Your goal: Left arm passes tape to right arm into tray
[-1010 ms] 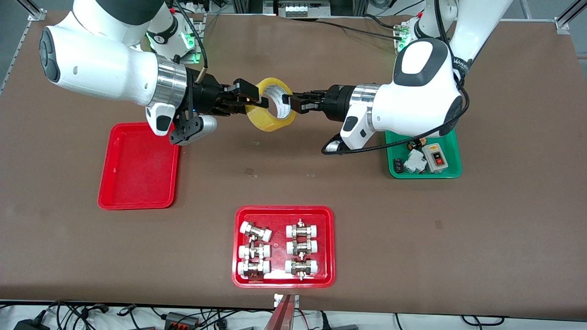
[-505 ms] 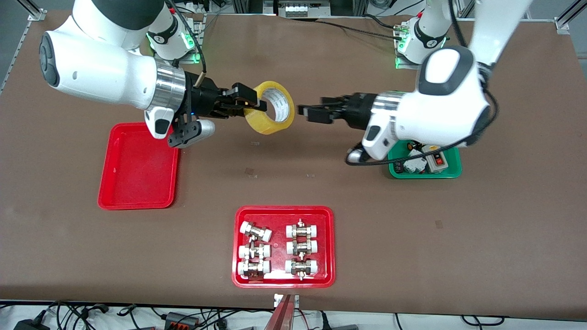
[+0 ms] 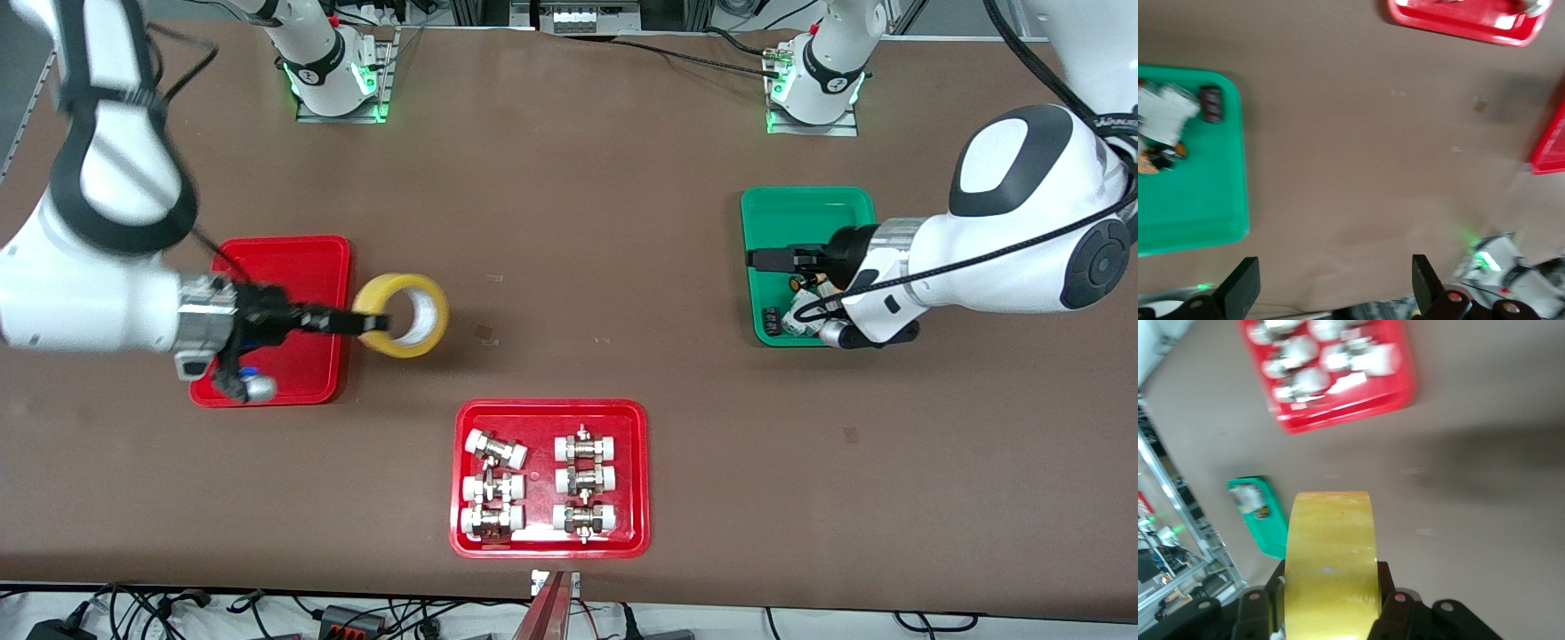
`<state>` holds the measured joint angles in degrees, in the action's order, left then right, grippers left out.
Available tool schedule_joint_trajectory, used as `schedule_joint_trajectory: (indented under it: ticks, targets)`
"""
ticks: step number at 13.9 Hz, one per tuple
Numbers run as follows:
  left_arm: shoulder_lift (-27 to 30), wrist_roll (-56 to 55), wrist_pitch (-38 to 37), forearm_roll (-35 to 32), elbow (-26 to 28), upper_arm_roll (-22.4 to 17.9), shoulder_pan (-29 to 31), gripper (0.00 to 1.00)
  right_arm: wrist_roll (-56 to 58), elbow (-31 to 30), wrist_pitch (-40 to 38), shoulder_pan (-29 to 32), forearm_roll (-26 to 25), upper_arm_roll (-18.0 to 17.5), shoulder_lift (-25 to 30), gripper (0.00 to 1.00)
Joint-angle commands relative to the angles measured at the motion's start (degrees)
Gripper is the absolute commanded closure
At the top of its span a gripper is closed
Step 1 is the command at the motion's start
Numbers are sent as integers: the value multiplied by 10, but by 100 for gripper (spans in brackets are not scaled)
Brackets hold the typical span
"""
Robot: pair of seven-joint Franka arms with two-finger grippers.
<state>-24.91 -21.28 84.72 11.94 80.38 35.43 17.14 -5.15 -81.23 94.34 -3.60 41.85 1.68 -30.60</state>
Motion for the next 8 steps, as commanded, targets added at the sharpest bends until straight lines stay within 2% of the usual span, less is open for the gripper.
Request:
schedule_joint_trajectory:
  ticks: [1, 3, 5, 6, 8]
  targets:
    - [30, 101, -24, -80, 10, 6, 21, 0, 129, 4, -56, 100, -26, -12, -55, 68]
    - [47, 185, -35, -94, 12, 4, 58, 0, 199, 1, -96, 161, -32, -12, -81, 68]
    - [104, 246, -29, -135, 36, -9, 48, 0, 265, 0, -101, 195, -63, -12, -103, 68]
    - [140, 250, -25, -138, 56, -33, 20, 0, 284, -1, -99, 202, -73, -12, -106, 68]
    - [193, 250, -24, -138, 83, -115, -56, 0, 293, -16, -91, 204, -85, -12, -110, 68]
